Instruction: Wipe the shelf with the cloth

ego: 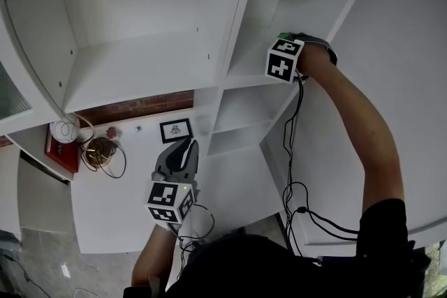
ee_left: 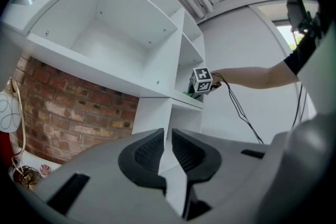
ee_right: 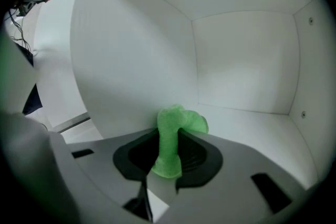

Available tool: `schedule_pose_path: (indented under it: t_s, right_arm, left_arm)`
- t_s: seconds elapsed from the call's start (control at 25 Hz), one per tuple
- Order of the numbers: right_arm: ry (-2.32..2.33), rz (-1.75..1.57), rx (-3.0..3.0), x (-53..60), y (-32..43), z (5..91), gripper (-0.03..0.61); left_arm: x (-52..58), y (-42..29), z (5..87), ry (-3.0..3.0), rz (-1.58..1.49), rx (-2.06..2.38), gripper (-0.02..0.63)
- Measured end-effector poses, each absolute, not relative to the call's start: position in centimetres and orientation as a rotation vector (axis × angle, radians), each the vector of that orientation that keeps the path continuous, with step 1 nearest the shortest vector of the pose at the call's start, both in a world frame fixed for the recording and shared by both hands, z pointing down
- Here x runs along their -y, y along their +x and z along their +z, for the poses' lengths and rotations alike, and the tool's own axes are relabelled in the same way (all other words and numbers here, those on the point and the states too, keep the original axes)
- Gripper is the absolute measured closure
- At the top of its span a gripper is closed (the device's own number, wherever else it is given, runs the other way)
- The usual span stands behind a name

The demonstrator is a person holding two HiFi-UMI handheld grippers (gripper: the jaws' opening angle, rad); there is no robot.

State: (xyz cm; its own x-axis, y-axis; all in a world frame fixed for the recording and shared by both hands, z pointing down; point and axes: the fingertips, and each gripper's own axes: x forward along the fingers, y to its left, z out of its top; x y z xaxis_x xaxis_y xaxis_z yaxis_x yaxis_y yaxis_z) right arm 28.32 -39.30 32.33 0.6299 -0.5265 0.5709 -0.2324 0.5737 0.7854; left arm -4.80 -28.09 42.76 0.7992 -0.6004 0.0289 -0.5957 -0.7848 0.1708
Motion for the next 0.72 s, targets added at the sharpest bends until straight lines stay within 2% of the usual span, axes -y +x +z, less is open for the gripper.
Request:
schedule_pose_path:
  t_s: [0.72]
  right_arm:
    - [0.980, -0.289, 0.976, 32.4, 27.5, 32.3, 0.491]
  left_arm:
    - [25.0, 0.6, 43.5, 2.859, 0.032, 0.822, 0.568]
